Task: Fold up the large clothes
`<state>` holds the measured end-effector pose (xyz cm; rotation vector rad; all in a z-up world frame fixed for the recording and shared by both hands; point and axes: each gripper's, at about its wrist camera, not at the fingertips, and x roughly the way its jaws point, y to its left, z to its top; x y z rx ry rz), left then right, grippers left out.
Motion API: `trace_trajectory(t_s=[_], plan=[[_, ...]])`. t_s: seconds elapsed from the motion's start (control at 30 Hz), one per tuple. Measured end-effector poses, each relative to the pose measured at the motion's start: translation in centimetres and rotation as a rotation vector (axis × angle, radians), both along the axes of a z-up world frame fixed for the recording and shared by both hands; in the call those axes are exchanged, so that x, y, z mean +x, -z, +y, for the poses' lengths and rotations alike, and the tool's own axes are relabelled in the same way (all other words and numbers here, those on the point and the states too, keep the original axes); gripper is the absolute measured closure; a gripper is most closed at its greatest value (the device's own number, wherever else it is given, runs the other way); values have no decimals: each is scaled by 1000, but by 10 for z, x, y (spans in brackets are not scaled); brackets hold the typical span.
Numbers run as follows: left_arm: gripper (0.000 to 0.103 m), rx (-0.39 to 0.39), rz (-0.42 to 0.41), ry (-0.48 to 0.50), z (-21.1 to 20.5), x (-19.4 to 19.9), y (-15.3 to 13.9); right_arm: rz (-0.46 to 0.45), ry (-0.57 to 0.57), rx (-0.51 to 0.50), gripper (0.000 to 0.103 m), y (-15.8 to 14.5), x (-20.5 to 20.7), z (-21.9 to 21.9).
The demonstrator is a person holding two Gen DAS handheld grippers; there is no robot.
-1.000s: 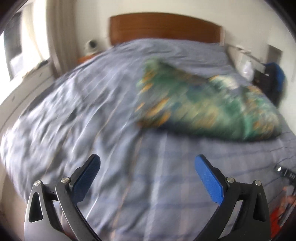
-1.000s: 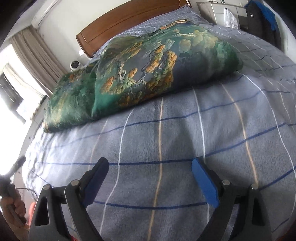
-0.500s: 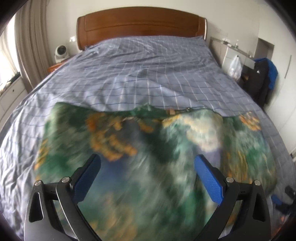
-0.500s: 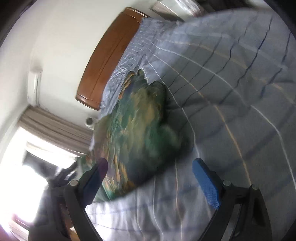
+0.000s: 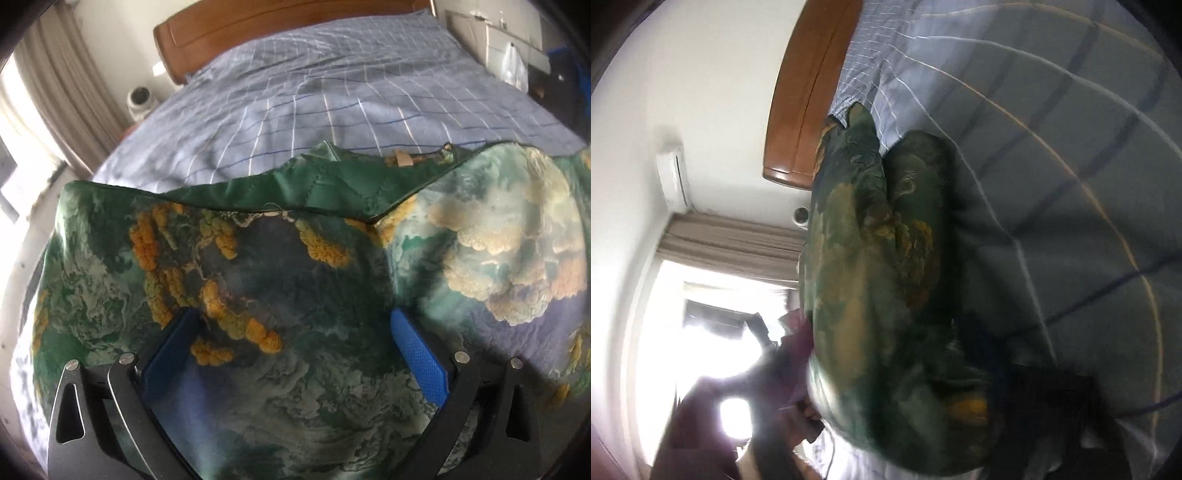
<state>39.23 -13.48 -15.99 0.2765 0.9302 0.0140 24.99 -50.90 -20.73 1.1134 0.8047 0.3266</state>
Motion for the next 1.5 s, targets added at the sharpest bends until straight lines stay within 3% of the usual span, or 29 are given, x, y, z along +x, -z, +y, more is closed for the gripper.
trace_trajectory(t_s=[0.03,0.1,0.27,0.37,0.47,0.53,0.67,0.77,0.93,1.1,1.3,1.4,1.5], plan=[[1,0,-9,1,0,0,1,-21,-5,-25,59,-10,-1,5],[1,-6,-19,7,2,-1,3,-77,-17,-115,61,-42,-5,21],[2,-65,25,31,12,3,-13,-216,-100,-272,63,-127,-8,87],[12,-190,51,40,44,-3,-47,-283,-166,-397,63,-170,-4,145],[11,-328,21,-5,109,-23,-88,-337,-215,-525,63,-198,0,209],[8,-346,-20,-28,156,-41,-109,-350,-240,-568,63,-202,4,247],[7,-300,-95,-80,242,-81,-129,-373,-290,-689,63,-194,15,341],[6,-297,-95,-132,298,-108,-123,-376,-356,-775,63,-167,23,416],[6,-304,-58,-187,355,-134,-100,-343,-444,-867,64,-115,20,488],[7,-403,-45,-94,344,-113,-118,-359,-483,-979,64,-83,21,512],[6,-478,-2,237,238,-49,-170,-404,-468,-1019,65,-78,15,511],[6,-482,60,246,202,-12,-165,-415,-461,-1015,65,-78,13,506],[6,-544,183,233,179,20,-142,-428,-452,-1008,65,-74,8,504]])
